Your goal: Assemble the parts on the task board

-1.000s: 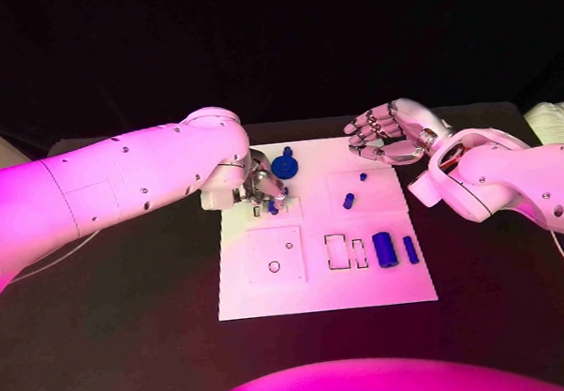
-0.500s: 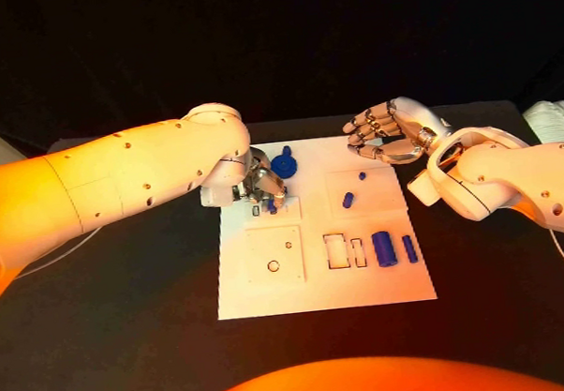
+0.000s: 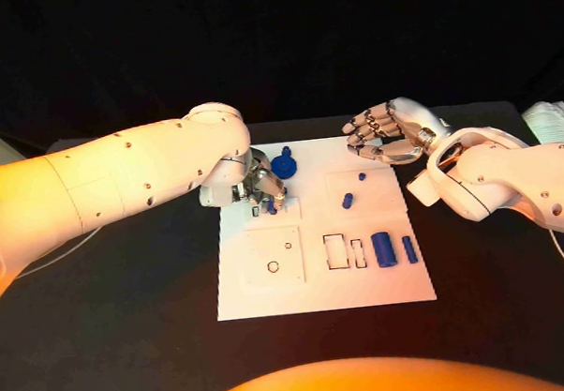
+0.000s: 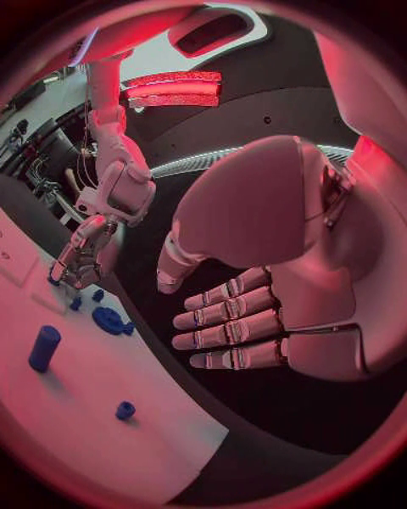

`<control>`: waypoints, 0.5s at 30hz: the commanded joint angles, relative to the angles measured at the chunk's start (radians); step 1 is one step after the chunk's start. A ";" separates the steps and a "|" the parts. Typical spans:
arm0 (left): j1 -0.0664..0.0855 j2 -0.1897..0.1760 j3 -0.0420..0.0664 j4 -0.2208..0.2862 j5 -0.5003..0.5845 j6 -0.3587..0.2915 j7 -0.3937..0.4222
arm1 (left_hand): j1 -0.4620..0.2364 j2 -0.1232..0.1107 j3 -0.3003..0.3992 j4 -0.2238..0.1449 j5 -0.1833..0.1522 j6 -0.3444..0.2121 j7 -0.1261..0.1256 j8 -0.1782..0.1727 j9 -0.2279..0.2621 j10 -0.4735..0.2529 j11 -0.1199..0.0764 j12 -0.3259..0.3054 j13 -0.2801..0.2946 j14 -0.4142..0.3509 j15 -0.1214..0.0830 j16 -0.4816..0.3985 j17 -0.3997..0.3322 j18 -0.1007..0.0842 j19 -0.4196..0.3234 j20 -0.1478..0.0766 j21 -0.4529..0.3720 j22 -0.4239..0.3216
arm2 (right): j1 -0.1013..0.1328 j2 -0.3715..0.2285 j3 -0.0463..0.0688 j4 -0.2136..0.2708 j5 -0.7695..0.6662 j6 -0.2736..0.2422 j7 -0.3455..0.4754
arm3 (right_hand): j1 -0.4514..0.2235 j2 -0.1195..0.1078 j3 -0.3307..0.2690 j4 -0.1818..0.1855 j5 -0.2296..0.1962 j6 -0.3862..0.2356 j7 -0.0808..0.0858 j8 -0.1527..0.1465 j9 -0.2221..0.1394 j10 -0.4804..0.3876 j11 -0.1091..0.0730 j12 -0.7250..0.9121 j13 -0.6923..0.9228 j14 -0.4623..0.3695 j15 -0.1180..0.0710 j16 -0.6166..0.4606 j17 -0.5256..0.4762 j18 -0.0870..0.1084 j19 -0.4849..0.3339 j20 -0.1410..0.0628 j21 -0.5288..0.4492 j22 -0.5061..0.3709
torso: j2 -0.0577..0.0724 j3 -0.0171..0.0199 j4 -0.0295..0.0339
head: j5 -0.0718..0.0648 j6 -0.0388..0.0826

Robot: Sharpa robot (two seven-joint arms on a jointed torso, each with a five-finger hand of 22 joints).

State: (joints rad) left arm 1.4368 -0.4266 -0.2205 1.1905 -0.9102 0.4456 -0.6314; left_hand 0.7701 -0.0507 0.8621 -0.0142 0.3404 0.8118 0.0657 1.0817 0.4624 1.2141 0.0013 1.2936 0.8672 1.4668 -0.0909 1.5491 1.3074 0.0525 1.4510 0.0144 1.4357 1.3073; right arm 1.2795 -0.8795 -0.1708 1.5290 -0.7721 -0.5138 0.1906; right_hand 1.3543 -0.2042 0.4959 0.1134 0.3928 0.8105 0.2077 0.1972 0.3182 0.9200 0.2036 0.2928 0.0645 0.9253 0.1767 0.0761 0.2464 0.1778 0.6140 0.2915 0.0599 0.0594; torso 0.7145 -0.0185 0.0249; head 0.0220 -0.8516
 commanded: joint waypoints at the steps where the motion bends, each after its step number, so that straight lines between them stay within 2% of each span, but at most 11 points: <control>1: -0.018 0.004 -0.012 0.006 0.029 0.063 -0.008 | 0.048 0.055 0.054 -0.061 0.003 0.066 -0.055 -0.007 -0.001 0.059 -0.053 0.000 0.002 0.096 -0.010 0.005 0.235 -0.008 0.005 -0.001 0.005 0.127 | 0.000 0.000 0.000 0.001 -0.011 0.011 0.005 | -0.004 -0.004 0.008 0.000 -0.001 0.008 0.055 -0.004 -0.002 0.010 0.000 -0.005 -0.001 -0.001 0.004 -0.003 -0.001 -0.005 -0.008 0.000 -0.002 -0.001 | 0.000 0.0002 0.0002 | -0.001 -0.001; 12: -0.018 0.006 -0.012 0.006 0.030 0.057 -0.007 | 0.047 0.065 0.046 -0.052 -0.003 0.073 -0.055 -0.013 -0.002 0.065 -0.053 0.000 0.010 0.097 -0.011 0.008 0.240 -0.008 0.004 -0.002 0.004 0.126 | 0.000 0.000 0.000 0.002 -0.011 0.011 0.005 | -0.004 -0.004 0.008 0.000 -0.001 0.008 0.055 -0.004 -0.002 0.010 0.000 -0.005 -0.001 -0.001 0.004 -0.003 -0.001 -0.005 -0.008 0.000 -0.002 -0.001 | 0.000 0.0018 0.0008 | -0.001 0.001; 15: -0.018 0.006 -0.012 0.005 0.030 0.066 -0.009 | 0.046 0.066 0.043 -0.050 -0.005 0.074 -0.055 -0.014 -0.002 0.065 -0.053 0.000 0.009 0.097 -0.011 0.008 0.240 -0.008 0.004 -0.002 0.004 0.126 | 0.000 0.000 0.000 0.002 -0.011 0.011 0.005 | -0.004 -0.004 0.008 0.000 -0.001 0.008 0.055 -0.004 -0.002 0.010 0.000 -0.005 -0.001 -0.001 0.004 -0.003 -0.001 -0.005 -0.008 0.000 -0.002 -0.001 | 0.000 0.0010 0.0015 | -0.002 0.001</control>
State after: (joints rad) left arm 1.4368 -0.4249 -0.2209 1.1900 -0.9094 0.4451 -0.6328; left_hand 0.7637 -0.0443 0.8620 -0.0144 0.3360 0.8225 0.0697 1.0717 0.4616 1.2193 0.0034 1.2933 0.8768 1.4666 -0.0909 1.5529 1.3074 0.0528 1.4510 0.0144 1.4357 1.3073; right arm 1.2795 -0.8799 -0.1708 1.5290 -0.7731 -0.5136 0.1901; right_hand 1.3544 -0.2042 0.4958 0.1134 0.3927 0.8105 0.2077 0.1971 0.3182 0.9200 0.2036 0.2928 0.0645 0.9253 0.1767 0.0761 0.2465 0.1778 0.6140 0.2915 0.0599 0.0595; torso 0.7145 -0.0173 0.0255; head 0.0203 -0.8500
